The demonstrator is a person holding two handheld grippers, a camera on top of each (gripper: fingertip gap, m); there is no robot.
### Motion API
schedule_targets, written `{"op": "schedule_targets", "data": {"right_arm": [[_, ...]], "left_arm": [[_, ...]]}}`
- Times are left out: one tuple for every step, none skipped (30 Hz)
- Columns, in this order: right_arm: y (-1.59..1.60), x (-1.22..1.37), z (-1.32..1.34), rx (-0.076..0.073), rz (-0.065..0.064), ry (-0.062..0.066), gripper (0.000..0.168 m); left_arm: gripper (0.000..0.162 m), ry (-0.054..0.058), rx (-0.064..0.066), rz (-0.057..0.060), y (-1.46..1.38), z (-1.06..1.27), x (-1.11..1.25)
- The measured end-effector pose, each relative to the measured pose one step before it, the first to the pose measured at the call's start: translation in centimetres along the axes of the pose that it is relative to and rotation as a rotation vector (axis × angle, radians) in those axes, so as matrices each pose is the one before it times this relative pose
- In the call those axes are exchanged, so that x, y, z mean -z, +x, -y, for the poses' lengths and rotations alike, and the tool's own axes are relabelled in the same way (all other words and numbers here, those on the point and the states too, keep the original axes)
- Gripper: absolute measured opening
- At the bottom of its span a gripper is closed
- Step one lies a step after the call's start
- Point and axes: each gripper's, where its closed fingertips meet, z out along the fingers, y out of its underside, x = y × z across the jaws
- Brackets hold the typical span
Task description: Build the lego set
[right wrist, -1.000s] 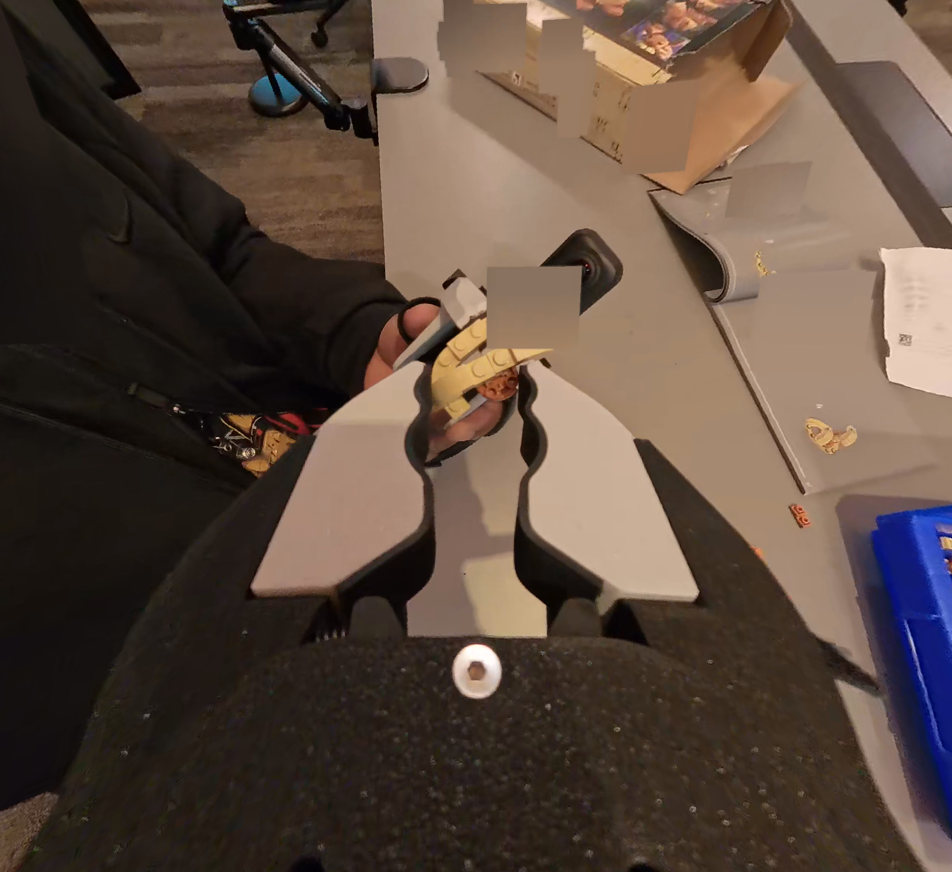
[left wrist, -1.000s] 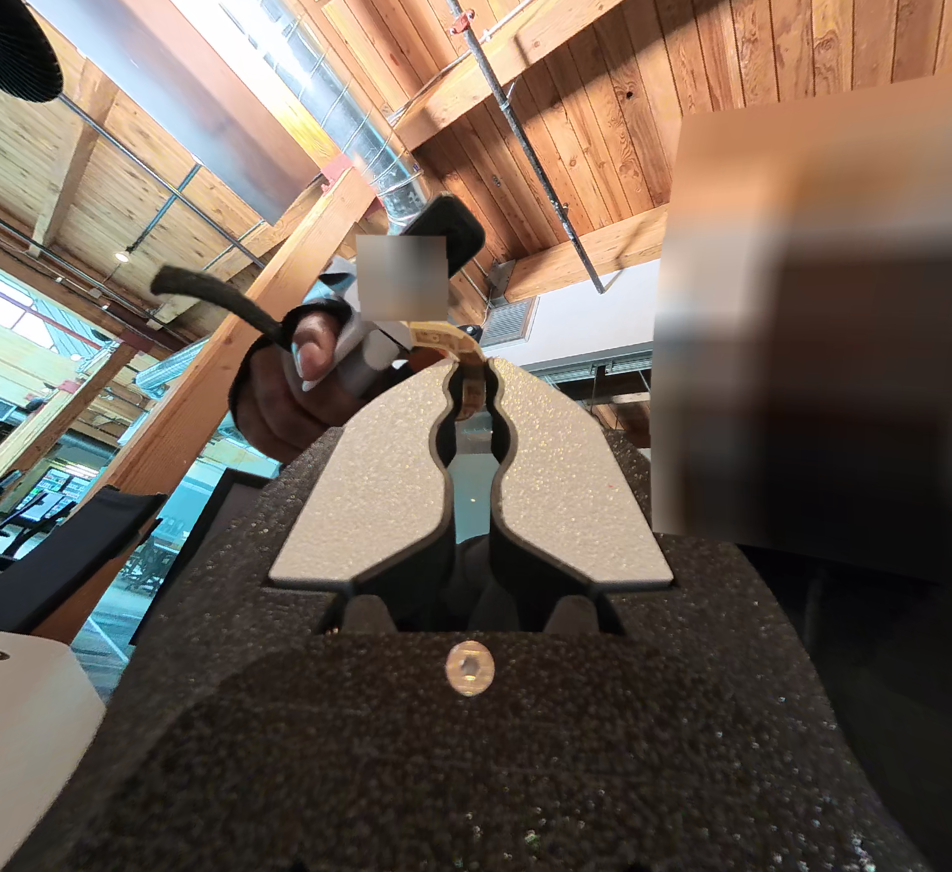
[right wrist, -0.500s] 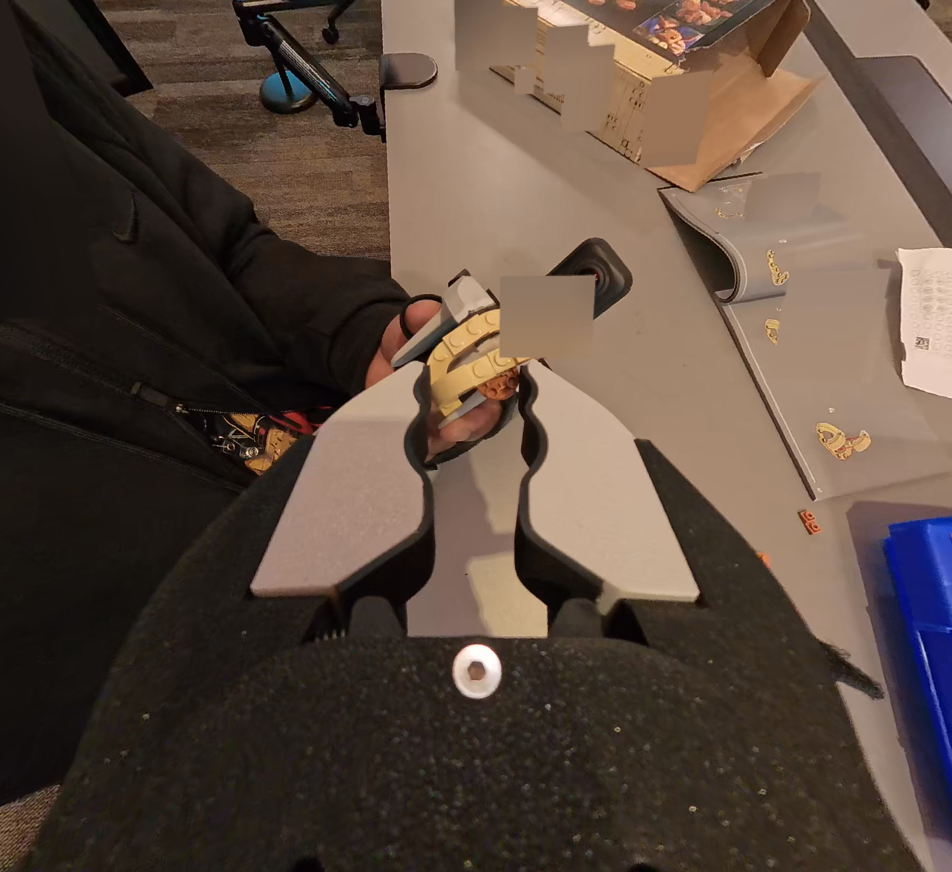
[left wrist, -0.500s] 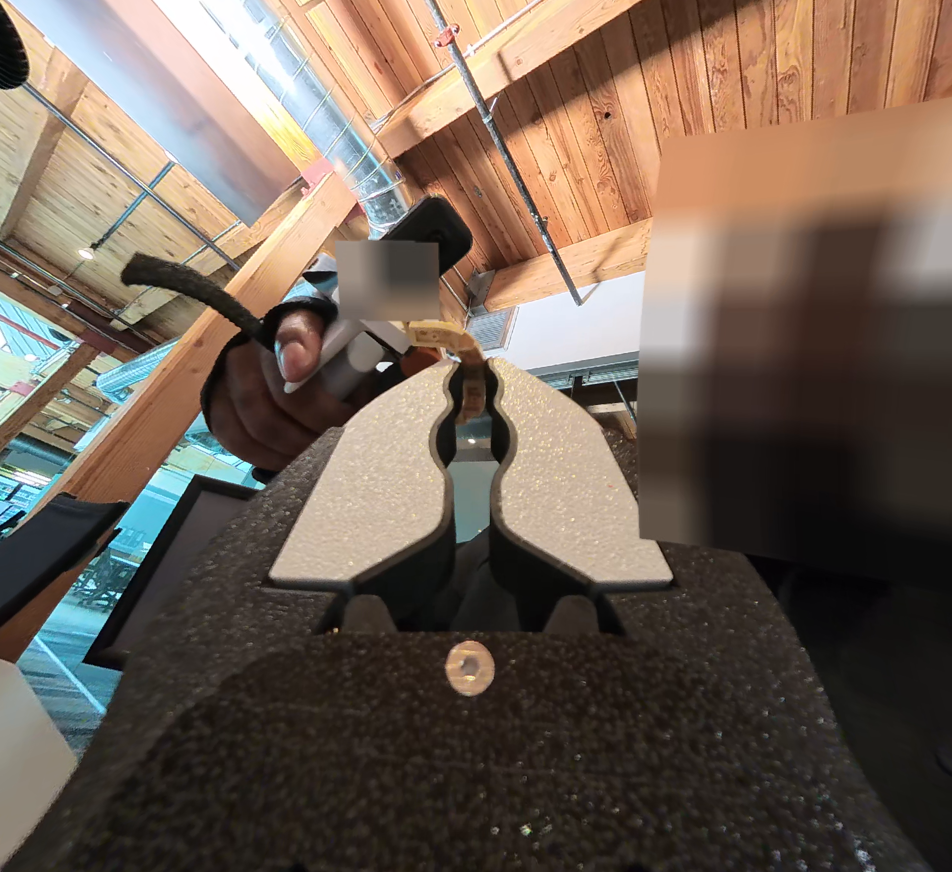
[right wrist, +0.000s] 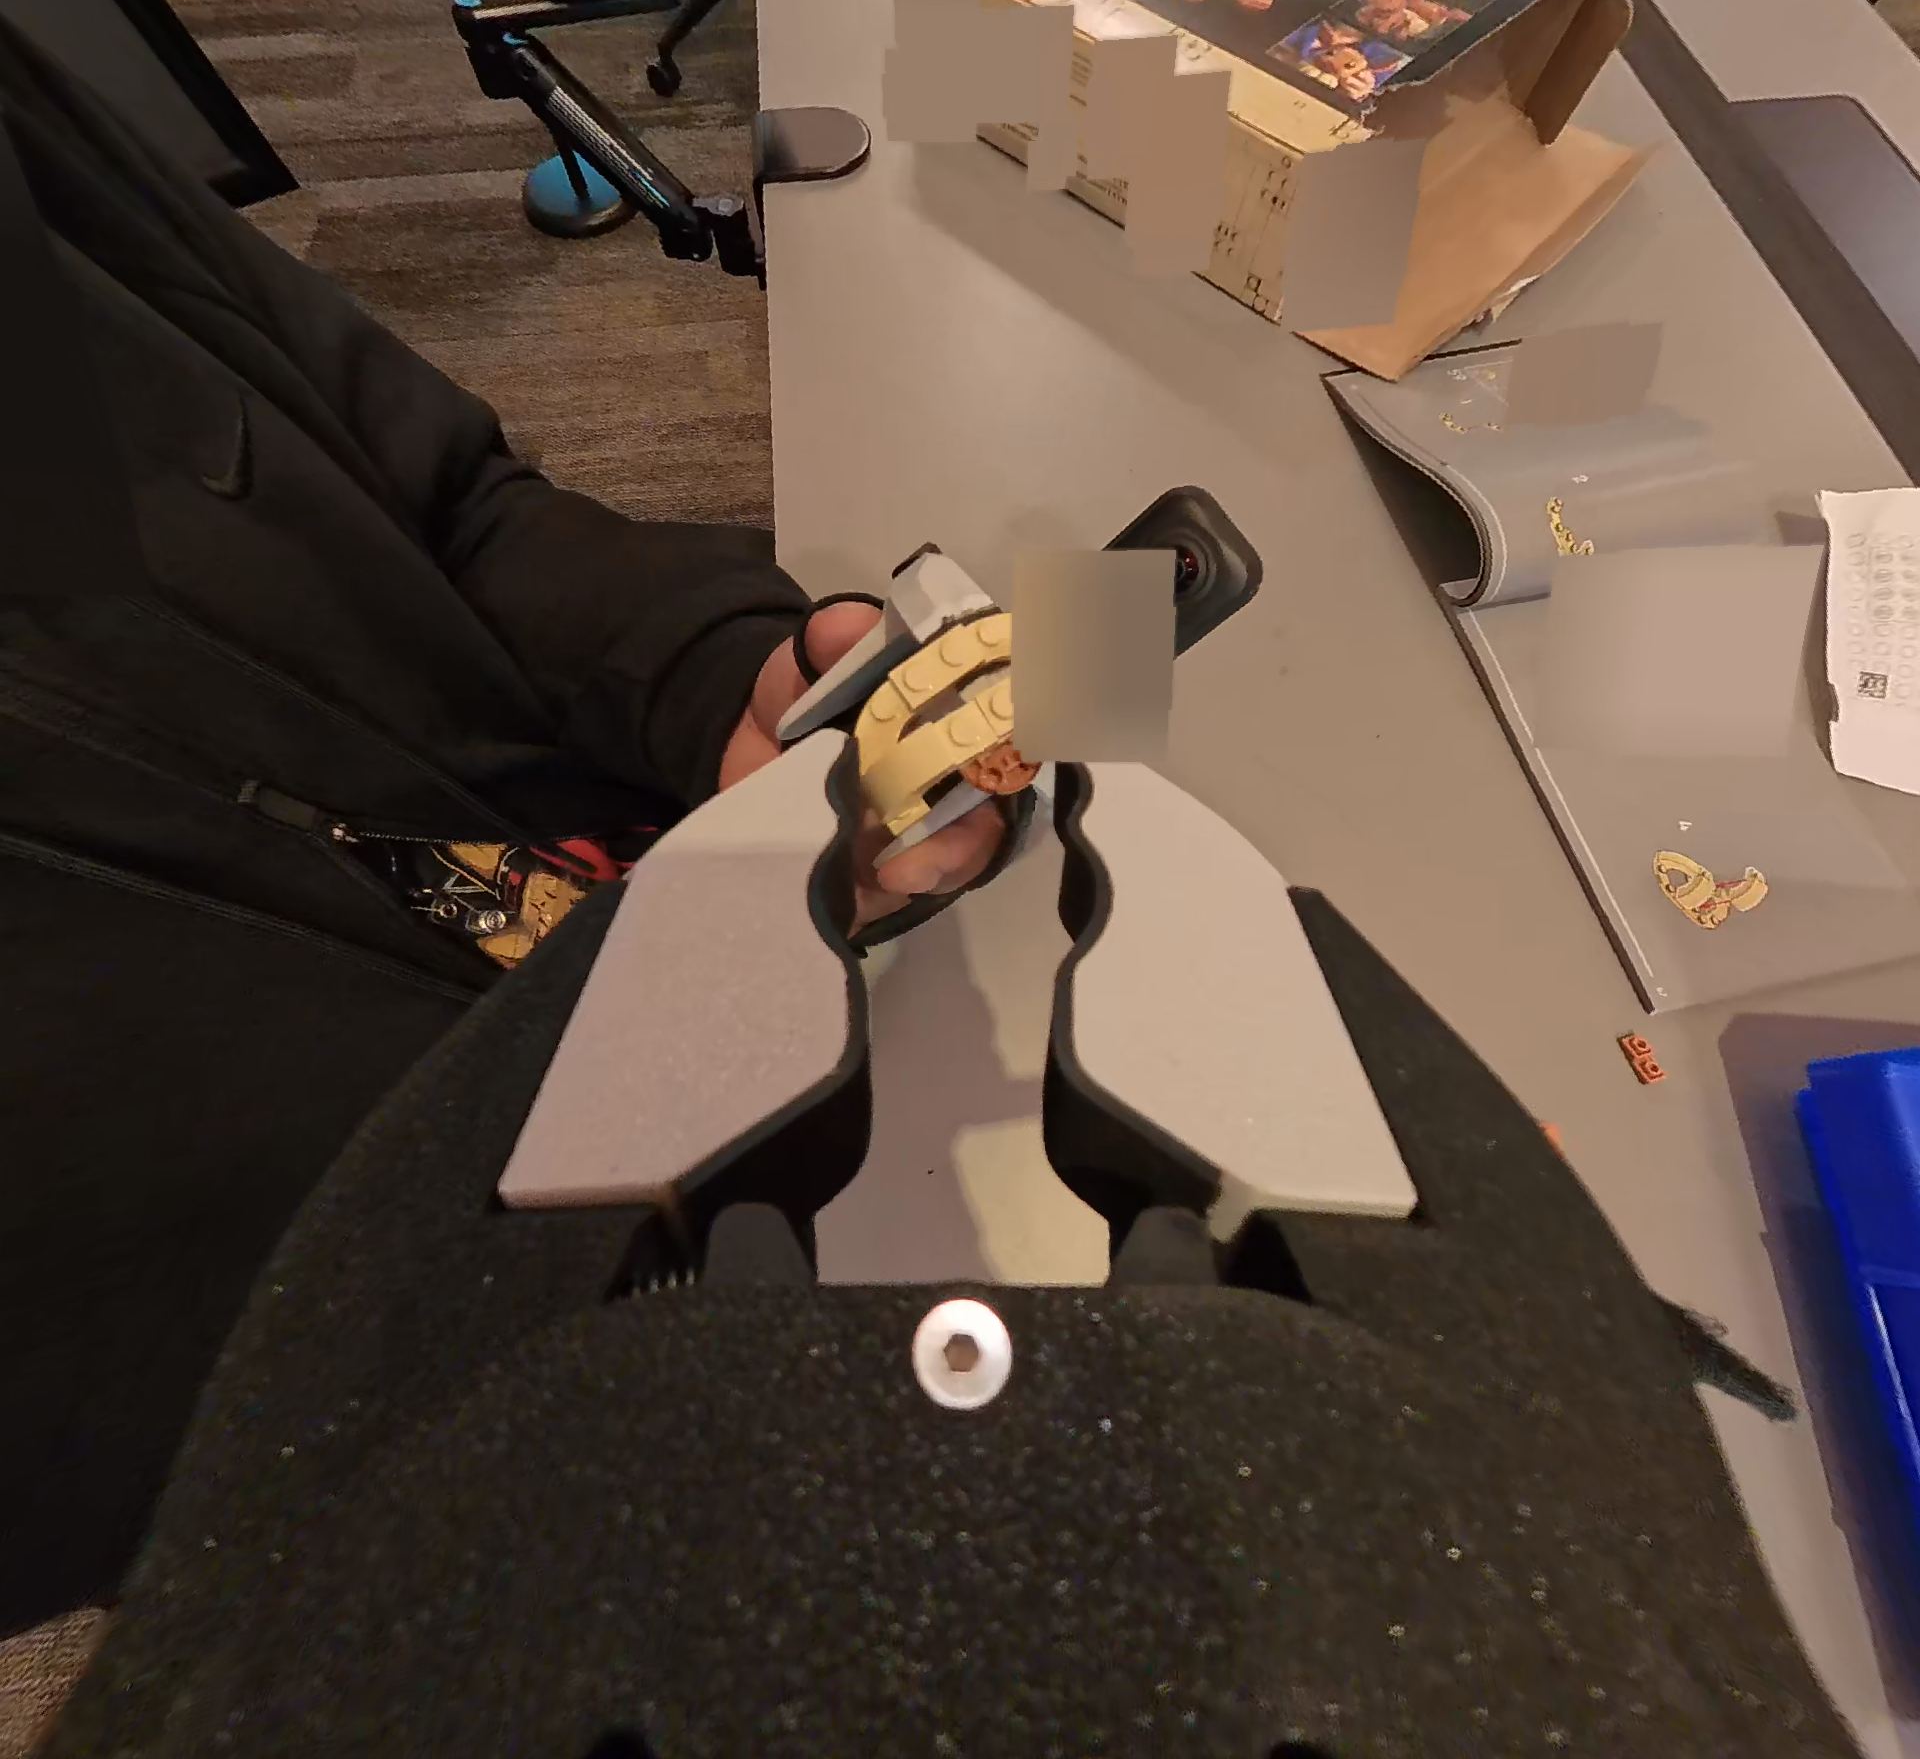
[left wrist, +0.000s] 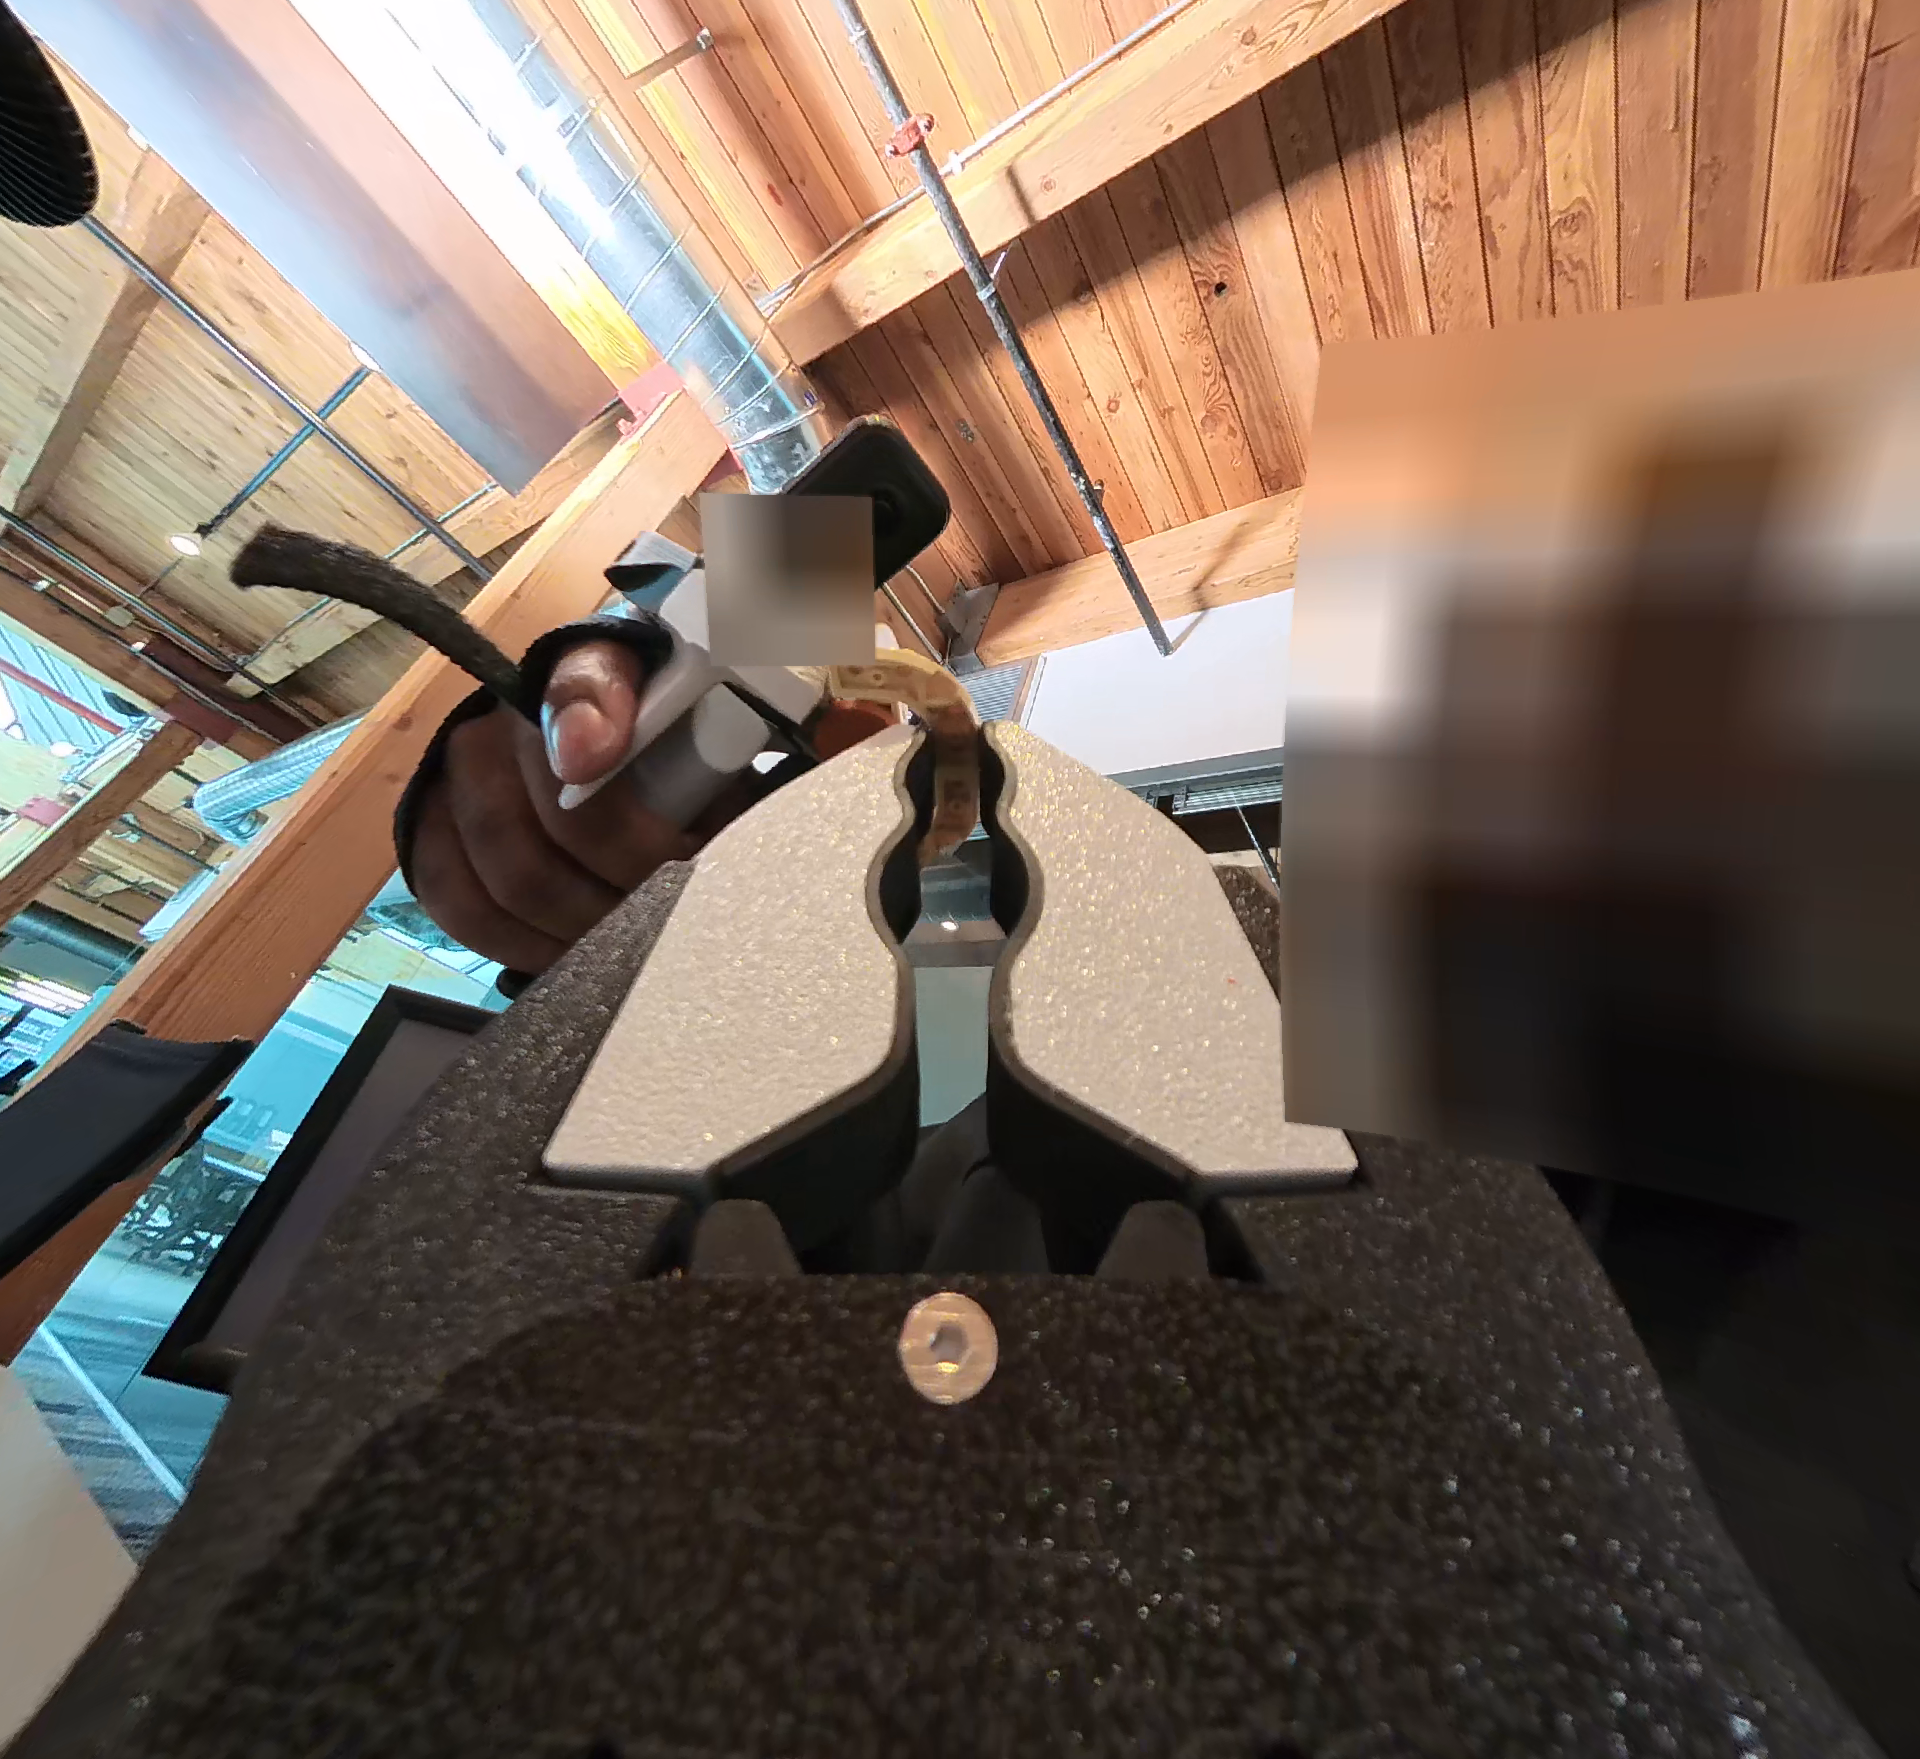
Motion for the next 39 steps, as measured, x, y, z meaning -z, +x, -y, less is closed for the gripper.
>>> {"op": "schedule_targets", "data": {"right_arm": [[0.08, -0.01, 0.019, -0.0027, -0.0015, 0.0016, 0.036], [0.059, -0.003, 0.025, -0.0019, -0.0017, 0.0014, 0.036], [0.032, 0.006, 0.017, -0.0002, -0.001, 0.0012, 0.036], [0.018, -0.002, 0.031, 0.0006, -0.0011, 0.0007, 0.037], [0.019, -0.01, 0.018, 0.0006, -0.0011, -0.0001, 0.037], [0.008, -0.019, 0.026, 0.001, -0.0016, 0.0001, 0.037], [-0.003, -0.023, 0.034, 0.001, -0.0007, 0.0006, 0.037], [-0.003, -0.034, 0.044, -0.0004, -0.0007, 0.001, 0.037], [-0.001, -0.05, -0.001, -0.0021, -0.0002, -0.0015, 0.037], [0.012, -0.048, -0.005, -0.0028, -0.0024, -0.0017, 0.037], [0.007, -0.053, 0.004, -0.0035, -0.0032, -0.0011, 0.037], [0.007, -0.047, 0.011, -0.0064, -0.0033, -0.0011, 0.037], [-0.012, -0.042, 0.05, -0.0079, -0.0026, -0.0005, 0.037], [-0.031, -0.034, 0.073, -0.0063, -0.0026, 0.0, 0.037], [-0.009, -0.044, 0.044, -0.0077, -0.0044, -0.0029, 0.037], [0.007, -0.037, 0.042, -0.009, -0.0057, -0.0057, 0.037], [0.018, -0.013, 0.048, -0.0097, -0.0055, -0.0061, 0.037], [-0.013, -0.014, 0.079, -0.0067, -0.004, -0.0053, 0.037], [-0.068, 0.001, 0.073, -0.003, -0.0024, -0.0063, 0.037], [-0.078, -0.004, 0.059, 0.001, -0.0034, -0.0086, 0.037], [-0.055, -0.002, 0.063, 0.0045, -0.0064, -0.0097, 0.037], [-0.084, -0.004, 0.067, 0.0048, -0.0056, -0.01, 0.037], [-0.058, -0.022, 0.069, 0.001, -0.0051, -0.0105, 0.036], [0.016, -0.012, 0.094, -0.0014, -0.009, -0.0099, 0.036], [0.064, -0.022, 0.072, -0.0023, -0.0102, -0.009, 0.036], [0.068, -0.035, 0.077, -0.0025, -0.0077, -0.0082, 0.036], [0.016, -0.061, 0.048, 0.0012, -0.0031, -0.0065, 0.036], [0.005, -0.082, 0.004, 0.0009, -0.0017, -0.006, 0.035], [0.052, -0.102, -0.009, -0.0021, -0.0032, -0.0066, 0.035], [0.048, -0.098, -0.011, 0.0001, -0.003, -0.0046, 0.035], [0.058, -0.096, -0.007, 0.0001, -0.0029, -0.0018, 0.035], [0.056, -0.086, -0.01, -0.0033, -0.0013, -0.0006, 0.034], [0.027, -0.056, -0.013, -0.0045, 0.0022, 0.001, 0.035], [0.028, -0.025, -0.018, -0.0034, 0.0025, 0.0042, 0.034], [0.037, 0.005, -0.025, -0.0037, 0.002, 0.0051, 0.034], [0.023, -0.005, -0.056, -0.0041, 0.0021, 0.005, 0.033], [0.002, 0.013, -0.048, -0.0033, 0.0023, 0.0082, 0.032], [-0.005, 0.0, -0.061, -0.0051, 0.0041, 0.0081, 0.032], [-0.013, -0.007, -0.116, -0.0063, 0.005, 0.0067, 0.031]], "left_arm": [[0.008, 0.0029, 0.0004, -0.0004, 0.013, 0.025, 0.009], [0.008, 0.0032, 0.0011, -0.001, 0.015, 0.045, 0.01], [0.008, 0.0025, 0.0001, -0.0005, 0.017, 0.036, 0.009], [0.007, 0.0017, -0.0006, -0.001, 0.03, 0.026, -0.005], [0.007, 0.0014, -0.0006, -0.002, 0.043, 0.021, -0.003], [0.007, 0.0016, -0.0005, -0.0018, 0.01, 0.035, 0.013], [0.007, 0.0025, 0.0003, -0.0021, 0.054, 0.08, -0.027], [0.007, 0.0019, 0.0012, -0.0008, -0.031, 0.04, -0.043], [0.007, 0.0015, 0.0011, 0.0005, 0.005, -0.01, -0.053], [0.007, 0.0022, -0.0019, 0.0007, -0.052, 0.02, -0.026], [0.007, 0.0024, -0.0035, 0.0002, -0.002, 0.064, -0.009], [0.007, 0.0025, -0.0039, -0.0011, 0.038, 0.106, -0.066], [0.008, 0.0016, -0.0052, -0.0019, 0.011, 0.11, -0.051], [0.008, 0.0016, -0.0048, -0.0018, -0.01, 0.065, -0.05], [0.008, -0.0005, -0.0061, 0.0006, -0.037, -0.007, -0.102], [0.008, 0.0001, -0.0067, 0.0001, -0.076, 0.021, -0.11], [0.008, 0.0052, -0.008, -0.0038, 0.028, 0.068, -0.104], [0.008, 0.0073, -0.0075, -0.0052, 0.053, 0.161, -0.095], [0.008, 0.0089, -0.0073, -0.0055, 0.117, 0.118, -0.04], [0.008, 0.0093, -0.0049, -0.0037, 0.029, 0.153, -0.095], [0.008, 0.0074, -0.0034, -0.0007, -0.044, 0.117, 0.001], [0.008, 0.0048, -0.0031, 0.0001, -0.069, 0.128, -0.024], [0.008, 0.0029, -0.0026, -0.0011, -0.04, 0.024, -0.065], [0.008, 0.0016, -0.0023, -0.0032, -0.055, -0.028, -0.108], [0.007, 0.0011, -0.0023, -0.0044, 0.052, -0.046, -0.099], [0.008, 0.0021, -0.0024, -0.0035, 0.043, -0.047, -0.088], [0.008, 0.0047, -0.0019, -0.0013, 0.01, -0.054, -0.045], [0.008, 0.0053, -0.0003, -0.0002, -0.004, -0.007, -0.008], [0.008, 0.0077, 0.0, -0.0012, -0.011, 0.012, 0.021], [0.008, 0.0072, -0.0003, -0.0008, -0.025, 0.027, 0.03], [0.007, 0.0059, -0.0007, -0.0017, 0.008, 0.027, 0.111], [0.007, 0.0048, -0.0023, -0.0028, 0.014, 0.047, 0.077], [0.007, 0.0014, -0.0031, -0.0011, 0.06, -0.01, 0.09], [0.008, 0.0002, -0.0049, 0.0009, 0.027, 0.051, 0.088], [0.008, -0.0016, -0.0064, 0.0042, 0.034, -0.036, 0.064], [0.008, -0.0034, -0.0076, 0.005, -0.036, -0.021, 0.046], [0.008, -0.0019, -0.0097, 0.0044, 0.044, -0.035, 0.107], [0.008, 0.0005, -0.006, 0.0005, 0.033, 0.064, 0.112], [0.008, 0.002, -0.0036, -0.0008, 0.04, 0.025, 0.155]]}}
